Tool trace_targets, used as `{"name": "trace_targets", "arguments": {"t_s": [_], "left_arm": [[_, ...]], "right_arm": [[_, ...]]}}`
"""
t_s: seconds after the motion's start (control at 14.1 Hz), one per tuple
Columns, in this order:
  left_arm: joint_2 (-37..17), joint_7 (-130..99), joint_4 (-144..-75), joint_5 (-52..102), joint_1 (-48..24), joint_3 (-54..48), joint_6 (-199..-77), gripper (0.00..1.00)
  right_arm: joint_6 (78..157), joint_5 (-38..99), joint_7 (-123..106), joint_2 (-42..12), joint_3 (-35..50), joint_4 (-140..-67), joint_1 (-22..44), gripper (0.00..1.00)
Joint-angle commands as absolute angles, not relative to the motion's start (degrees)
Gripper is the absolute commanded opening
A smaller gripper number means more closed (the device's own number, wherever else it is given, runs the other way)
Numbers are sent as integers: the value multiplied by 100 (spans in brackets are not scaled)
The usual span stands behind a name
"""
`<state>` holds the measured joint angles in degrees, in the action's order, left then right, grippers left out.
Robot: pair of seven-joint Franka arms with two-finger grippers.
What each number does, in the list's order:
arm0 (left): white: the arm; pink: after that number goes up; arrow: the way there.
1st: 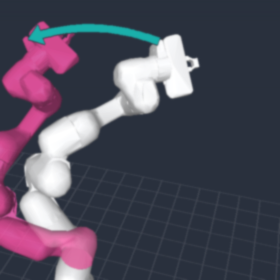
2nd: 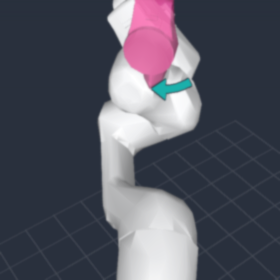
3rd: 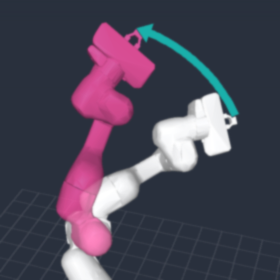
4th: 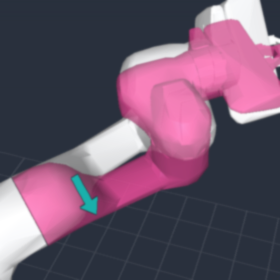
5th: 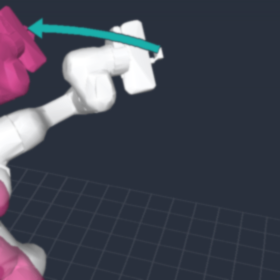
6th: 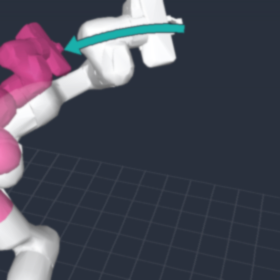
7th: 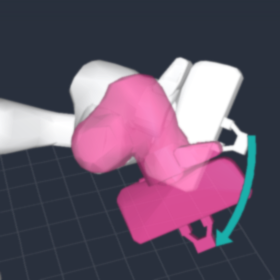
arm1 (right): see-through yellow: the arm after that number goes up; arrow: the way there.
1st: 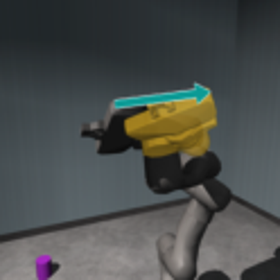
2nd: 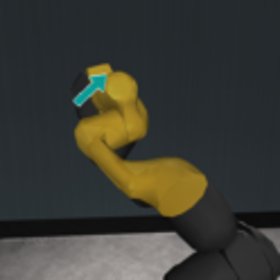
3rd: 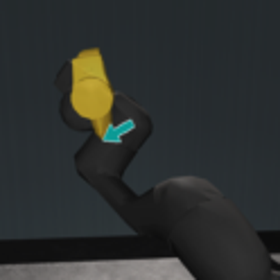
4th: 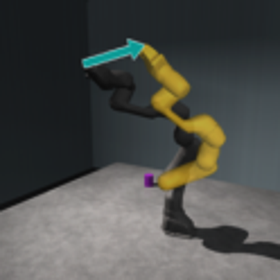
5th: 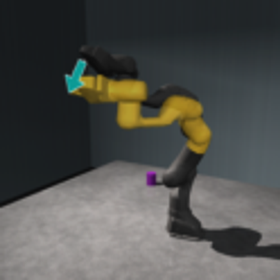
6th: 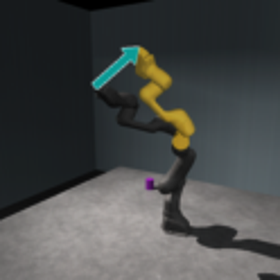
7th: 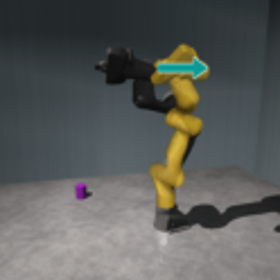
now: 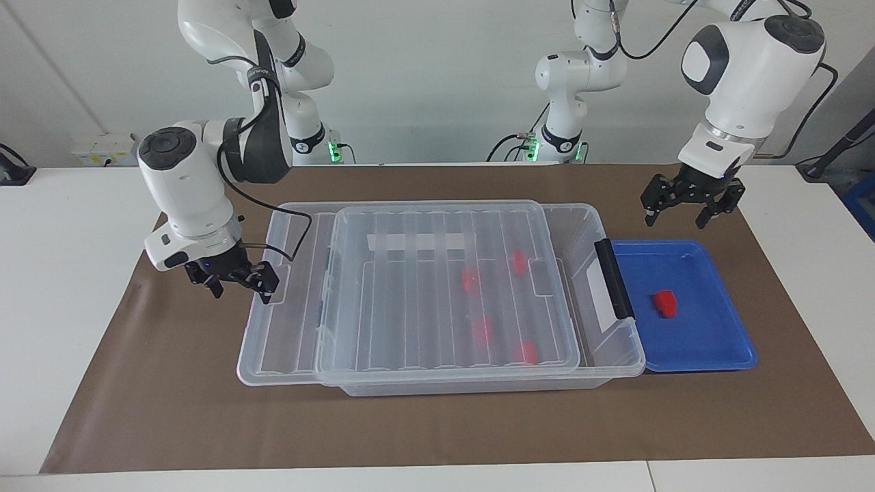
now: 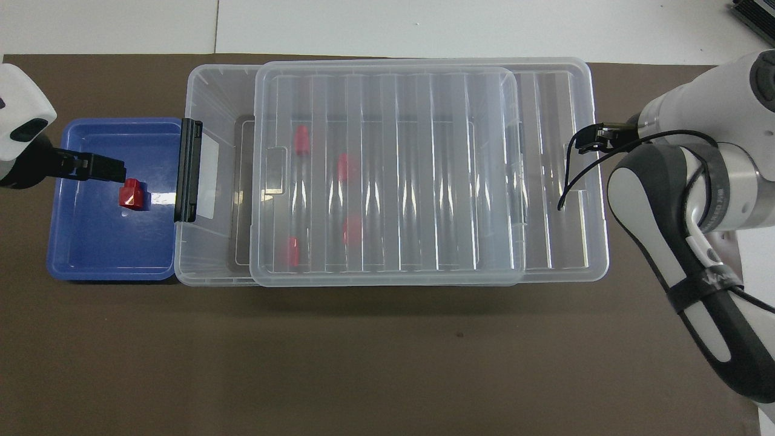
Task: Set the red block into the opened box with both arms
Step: 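Pull the clear lid toward the right arm to uncover the box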
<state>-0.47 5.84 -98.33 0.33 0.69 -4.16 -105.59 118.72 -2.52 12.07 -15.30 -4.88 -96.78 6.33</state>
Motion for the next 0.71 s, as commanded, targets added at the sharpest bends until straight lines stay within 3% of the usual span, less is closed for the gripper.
{"name": "trace_targets", "arguments": {"t_s": [0.0, 0.28, 0.64], "left_arm": [[150, 843, -10037, 79, 96, -360, -10677, 100], [53, 853, -10081, 62, 483, -360, -11074, 100], [-474, 800, -10457, 53, 834, -343, -12134, 100]], "right_arm": [[11777, -431, 1187, -1503, -466, -9703, 493, 100], [11777, -667, 1178, -1494, -466, -9694, 422, 100], [11681, -703, 1178, -1468, -475, -9677, 290, 100]]}}
